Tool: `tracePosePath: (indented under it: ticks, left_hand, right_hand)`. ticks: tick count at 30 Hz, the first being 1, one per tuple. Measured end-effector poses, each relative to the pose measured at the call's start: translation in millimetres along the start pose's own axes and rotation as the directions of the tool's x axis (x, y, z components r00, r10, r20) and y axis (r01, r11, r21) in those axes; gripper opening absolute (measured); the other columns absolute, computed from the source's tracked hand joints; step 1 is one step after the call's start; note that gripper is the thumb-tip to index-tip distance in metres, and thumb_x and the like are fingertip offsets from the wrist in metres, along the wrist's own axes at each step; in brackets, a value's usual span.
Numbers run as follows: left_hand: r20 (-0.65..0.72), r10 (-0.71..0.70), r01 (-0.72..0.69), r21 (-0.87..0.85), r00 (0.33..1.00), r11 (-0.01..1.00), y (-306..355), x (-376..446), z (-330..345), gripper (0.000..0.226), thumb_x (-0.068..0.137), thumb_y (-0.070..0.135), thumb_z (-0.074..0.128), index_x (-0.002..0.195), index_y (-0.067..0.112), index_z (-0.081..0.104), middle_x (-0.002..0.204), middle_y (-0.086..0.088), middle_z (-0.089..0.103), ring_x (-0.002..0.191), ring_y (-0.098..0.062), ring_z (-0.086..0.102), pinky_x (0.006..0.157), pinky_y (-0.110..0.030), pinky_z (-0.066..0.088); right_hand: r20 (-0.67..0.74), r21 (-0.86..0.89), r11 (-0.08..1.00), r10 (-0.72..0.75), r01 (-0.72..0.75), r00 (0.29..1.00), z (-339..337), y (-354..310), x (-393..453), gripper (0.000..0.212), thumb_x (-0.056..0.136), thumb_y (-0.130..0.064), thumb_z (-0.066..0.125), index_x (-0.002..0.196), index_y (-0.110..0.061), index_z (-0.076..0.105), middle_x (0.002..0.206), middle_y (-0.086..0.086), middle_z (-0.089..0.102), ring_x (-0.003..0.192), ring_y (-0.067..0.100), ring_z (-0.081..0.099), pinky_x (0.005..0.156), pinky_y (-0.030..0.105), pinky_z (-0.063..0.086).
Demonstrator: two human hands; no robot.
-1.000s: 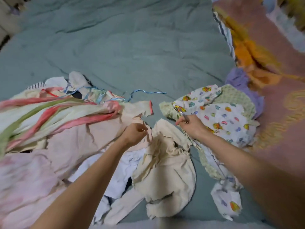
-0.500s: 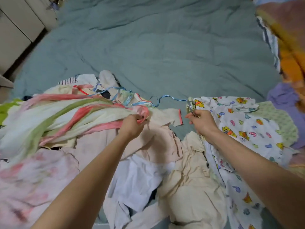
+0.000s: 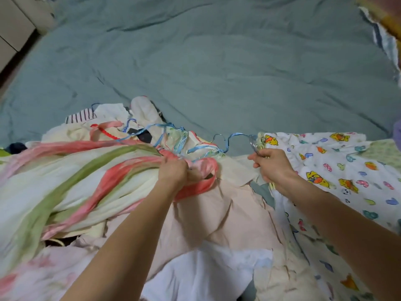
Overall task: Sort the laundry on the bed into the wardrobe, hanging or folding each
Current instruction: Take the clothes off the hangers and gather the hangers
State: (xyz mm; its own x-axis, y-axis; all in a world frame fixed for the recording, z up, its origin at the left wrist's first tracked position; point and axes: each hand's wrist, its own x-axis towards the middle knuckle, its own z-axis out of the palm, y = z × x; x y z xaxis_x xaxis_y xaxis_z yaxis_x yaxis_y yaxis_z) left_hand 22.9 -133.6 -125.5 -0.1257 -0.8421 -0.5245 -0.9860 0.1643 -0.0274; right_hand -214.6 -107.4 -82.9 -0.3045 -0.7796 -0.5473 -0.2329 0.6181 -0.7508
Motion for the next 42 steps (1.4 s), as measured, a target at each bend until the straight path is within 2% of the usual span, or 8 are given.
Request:
tracePosePath:
  ticks: [6, 9, 11, 13, 18, 27, 31, 42]
  left_hand:
    - [0.343, 0.366, -0.293, -0.247, 0.865, 0.924, -31.2, 17.4, -16.3, 0.019, 0.084, 0.022, 0.067, 0.094, 0.007, 0.07, 0.087, -0.003, 0.067, 0.083, -0.018, 0.06, 0.074, -0.029, 0.044]
    - [0.509, 0.41, -0.226, -0.385, 0.757, 0.895, -21.0, 27.9, -41.0, 0.024, 0.082, 0.035, 0.073, 0.07, 0.015, 0.069, 0.064, 0.007, 0.058, 0.061, -0.007, 0.051, 0.065, -0.022, 0.041]
    - [0.435, 0.451, -0.188, -0.524, 0.779, 0.831, -5.6, 51.6, -51.4, 0.022, 0.086, 0.032, 0.07, 0.074, 0.015, 0.072, 0.066, 0.004, 0.065, 0.063, -0.008, 0.058, 0.068, -0.023, 0.047]
    - [0.241, 0.376, -0.203, -0.53, 0.894, 0.823, 10.7, 86.4, -53.3, 0.023, 0.091, 0.026, 0.062, 0.085, 0.005, 0.071, 0.08, -0.007, 0.069, 0.076, -0.02, 0.065, 0.074, -0.032, 0.051]
    - [-0.082, 0.089, -0.092, -0.034, 0.993, 0.995, 32.2, 155.7, -33.1, 0.025, 0.092, 0.029, 0.053, 0.106, 0.013, 0.065, 0.111, -0.011, 0.066, 0.108, -0.031, 0.06, 0.081, -0.034, 0.045]
    - [0.23, 0.272, -0.265, -0.061, 0.935, 0.962, 29.6, 206.3, 0.8, 0.028, 0.096, 0.035, 0.048, 0.112, 0.02, 0.066, 0.121, -0.004, 0.061, 0.112, -0.026, 0.055, 0.094, -0.029, 0.035]
    - [0.293, 0.371, -0.315, -0.222, 0.881, 0.923, 15.5, 201.1, -23.7, 0.02, 0.095, 0.021, 0.052, 0.094, 0.008, 0.067, 0.091, -0.008, 0.06, 0.086, -0.023, 0.054, 0.07, -0.025, 0.035]
    - [-0.189, 0.307, -0.348, -0.245, 0.933, 0.905, 5.8, 77.6, -176.3, 0.017, 0.095, 0.018, 0.052, 0.083, 0.013, 0.064, 0.091, -0.009, 0.068, 0.087, -0.029, 0.06, 0.066, -0.03, 0.037]
  right_hand:
    - [0.006, 0.149, 0.986, 0.079, -0.079, 0.997, 3.7, -3.2, 36.9, 0.01, 0.095, -0.007, 0.054, 0.093, -0.004, 0.064, 0.068, 0.006, 0.049, 0.042, 0.012, 0.027, 0.03, 0.015, 0.019]
    - [0.017, 0.159, 0.982, 0.101, -0.102, 0.995, 10.5, -5.0, 59.6, 0.013, 0.094, -0.006, 0.056, 0.084, -0.006, 0.064, 0.066, 0.006, 0.049, 0.031, 0.007, 0.026, 0.03, 0.015, 0.019]
    - [0.023, 0.179, 0.977, 0.11, -0.113, 0.994, 15.4, -6.1, 73.3, 0.013, 0.093, -0.004, 0.055, 0.085, -0.006, 0.064, 0.065, 0.006, 0.048, 0.029, 0.005, 0.025, 0.03, 0.014, 0.019]
    - [0.029, 0.224, 0.968, 0.114, -0.118, 0.993, 19.5, -5.7, 87.2, 0.02, 0.093, 0.0, 0.053, 0.077, -0.007, 0.062, 0.063, 0.006, 0.046, 0.028, 0.004, 0.025, 0.03, 0.013, 0.018]
    - [0.041, 0.272, 0.949, 0.155, -0.161, 0.987, 29.2, -2.0, 126.5, 0.026, 0.095, 0.002, 0.049, 0.073, -0.007, 0.06, 0.06, 0.006, 0.044, 0.024, 0.0, 0.029, 0.029, 0.011, 0.019]
    - [0.197, 0.423, 0.874, 0.171, -0.241, 0.966, 33.5, 13.8, 159.8, 0.024, 0.095, 0.005, 0.046, 0.074, 0.0, 0.057, 0.042, -0.001, 0.048, 0.026, 0.0, 0.036, 0.028, 0.008, 0.021]
    - [0.117, 0.265, 0.951, 0.131, -0.158, 0.985, 27.3, 5.2, 145.6, 0.022, 0.095, -0.006, 0.051, 0.076, -0.004, 0.061, 0.041, -0.008, 0.046, 0.029, 0.0, 0.036, 0.03, 0.012, 0.026]
    - [-0.048, 0.368, 0.93, -0.006, 0.023, 0.999, -40.8, -57.4, 44.1, 0.024, 0.098, -0.01, 0.05, 0.077, 0.0, 0.056, 0.057, 0.007, 0.03, 0.026, 0.003, 0.023, 0.028, 0.012, 0.018]
